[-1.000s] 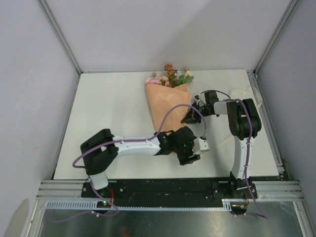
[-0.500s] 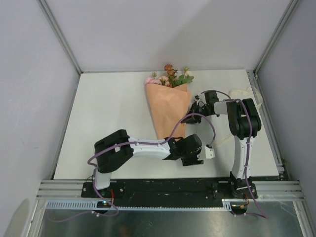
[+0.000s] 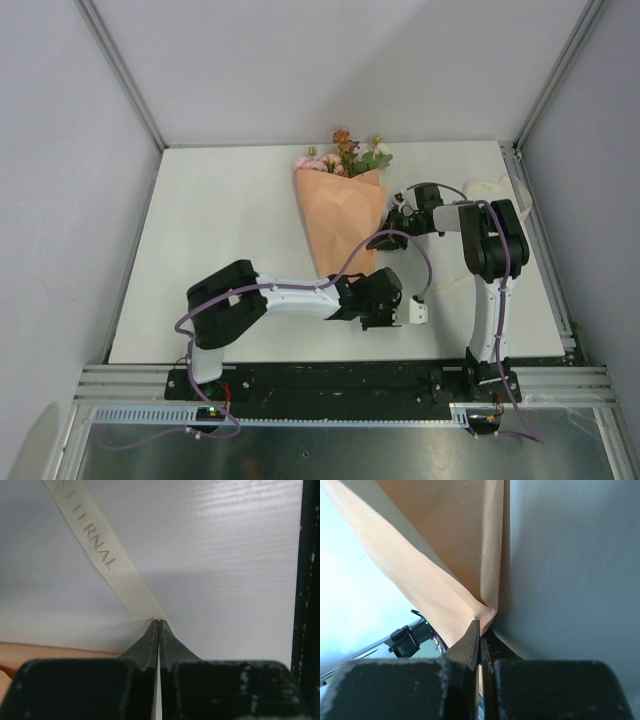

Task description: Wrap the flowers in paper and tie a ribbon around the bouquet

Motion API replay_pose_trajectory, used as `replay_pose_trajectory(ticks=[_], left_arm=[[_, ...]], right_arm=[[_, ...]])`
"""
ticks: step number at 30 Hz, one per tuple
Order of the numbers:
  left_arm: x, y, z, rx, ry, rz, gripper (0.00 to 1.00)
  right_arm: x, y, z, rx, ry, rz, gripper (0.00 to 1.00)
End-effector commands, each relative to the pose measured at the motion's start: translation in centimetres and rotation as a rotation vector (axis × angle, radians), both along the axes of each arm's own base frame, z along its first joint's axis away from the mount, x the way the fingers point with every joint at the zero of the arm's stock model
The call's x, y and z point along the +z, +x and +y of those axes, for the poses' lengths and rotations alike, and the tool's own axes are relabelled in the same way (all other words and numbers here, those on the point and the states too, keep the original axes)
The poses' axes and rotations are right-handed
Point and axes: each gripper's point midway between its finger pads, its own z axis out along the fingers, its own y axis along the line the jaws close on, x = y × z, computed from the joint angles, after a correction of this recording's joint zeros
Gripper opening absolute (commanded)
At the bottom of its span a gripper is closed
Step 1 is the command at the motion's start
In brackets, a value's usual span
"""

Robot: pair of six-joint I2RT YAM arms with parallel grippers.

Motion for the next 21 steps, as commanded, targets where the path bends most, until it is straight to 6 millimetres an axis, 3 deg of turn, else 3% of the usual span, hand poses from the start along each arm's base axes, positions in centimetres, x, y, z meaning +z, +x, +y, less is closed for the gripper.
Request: replay_pose_trajectory(ticks=[1, 3, 5, 6, 9, 12, 21], left_arm=[[0.8, -0.7, 3.0, -0.024, 0.040, 0.061, 0.00], [2.9, -0.7, 2.5, -0.023, -0.018, 0.071, 0.00], [4.2, -0.7, 2.3, -0.016, -0.051, 0.074, 0.17], [4.5, -0.8, 2.3, -0.012, -0.058, 0.077, 0.31], [4.4, -0.9, 2.2, 0.007, -0.057, 0.097, 0.55], [3.2, -0.6, 2.1, 0.043, -0.027, 0.111, 0.60], [-1.3, 1.0, 2.7, 0.112, 0.100, 0.059, 0.60]], right_arm=[[-1.2, 0.4, -0.4, 0.001, -0.041, -0.013, 0.00], [-1.2, 0.4, -0.4, 0.003, -0.040, -0.014, 0.00], [-1.1, 0.4, -0.4, 0.002, -0.040, -0.015, 0.00], [-1.1, 0.4, -0.3, 0.004, -0.040, -0.016, 0.00], [-1.1, 0.4, -0.2, 0.005, -0.038, -0.016, 0.00], [-1.1, 0.3, -0.2, 0.007, -0.037, -0.016, 0.00], [-1.0, 0.3, -0.2, 0.008, -0.039, -0.018, 0.00]])
